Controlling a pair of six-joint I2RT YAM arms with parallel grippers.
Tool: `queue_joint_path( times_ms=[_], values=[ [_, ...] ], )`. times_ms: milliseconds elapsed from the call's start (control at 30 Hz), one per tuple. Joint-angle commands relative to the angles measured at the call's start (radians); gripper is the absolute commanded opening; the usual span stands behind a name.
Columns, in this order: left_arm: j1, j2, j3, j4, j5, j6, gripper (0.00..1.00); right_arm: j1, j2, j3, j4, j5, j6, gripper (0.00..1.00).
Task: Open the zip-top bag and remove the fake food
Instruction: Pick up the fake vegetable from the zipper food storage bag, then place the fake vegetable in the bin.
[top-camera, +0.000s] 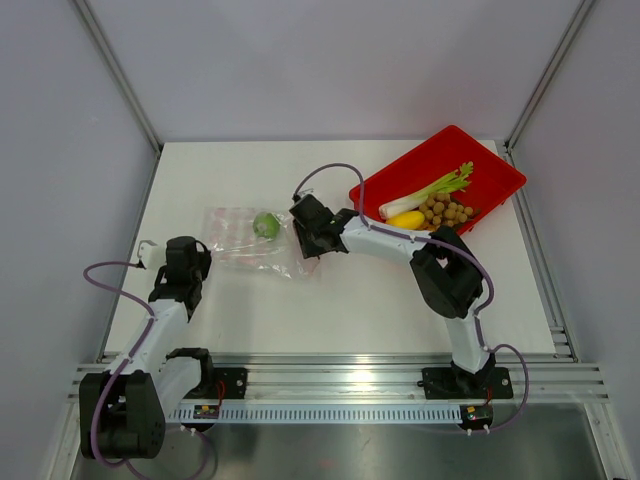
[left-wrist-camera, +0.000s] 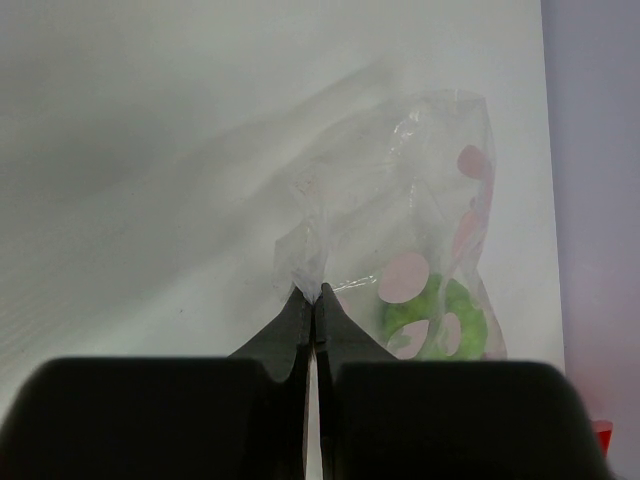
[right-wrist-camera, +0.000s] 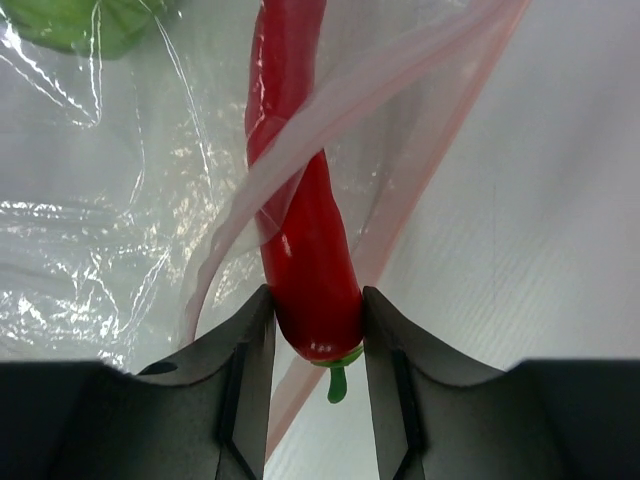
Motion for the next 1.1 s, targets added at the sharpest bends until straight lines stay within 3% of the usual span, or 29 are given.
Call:
queue_joint_path(
  times_ms=[0, 133, 367, 667, 767, 1067],
  values=[
    [0.004, -0.006, 0.041, 0.033, -0.021, -0.002, 0.00, -0.001, -0.076, 0.053, -0.094, 0.023, 0.039, 0.36],
    [0.004, -0.008, 0.041, 0.033, -0.020, -0.002, 0.00, -0.035, -0.084, 0.079, -0.170, -0.032, 0.045, 0.34],
    [0.004, -0.009, 0.042, 0.031, -0.018, 0.000, 0.00, -0.157, -0.124, 0.082, -0.275, -0.302, -0.002, 0.31],
    [0.004, -0.014, 0.042, 0.030, -0.016, 0.000, 0.00, -0.311, -0.280, -0.038, -0.212, -0.500, 0.004, 0.31],
    [0.004, -0.014, 0.042, 0.030, -0.016, 0.000, 0.00, -0.389, -0.339, -0.094, -0.169, -0.647, 0.022, 0.31],
    [0.003, -0.015, 0.042, 0.026, -0.020, 0.000, 0.00, -0.420, -0.303, -0.105, -0.169, -0.980, 0.006, 0.31]
  ],
)
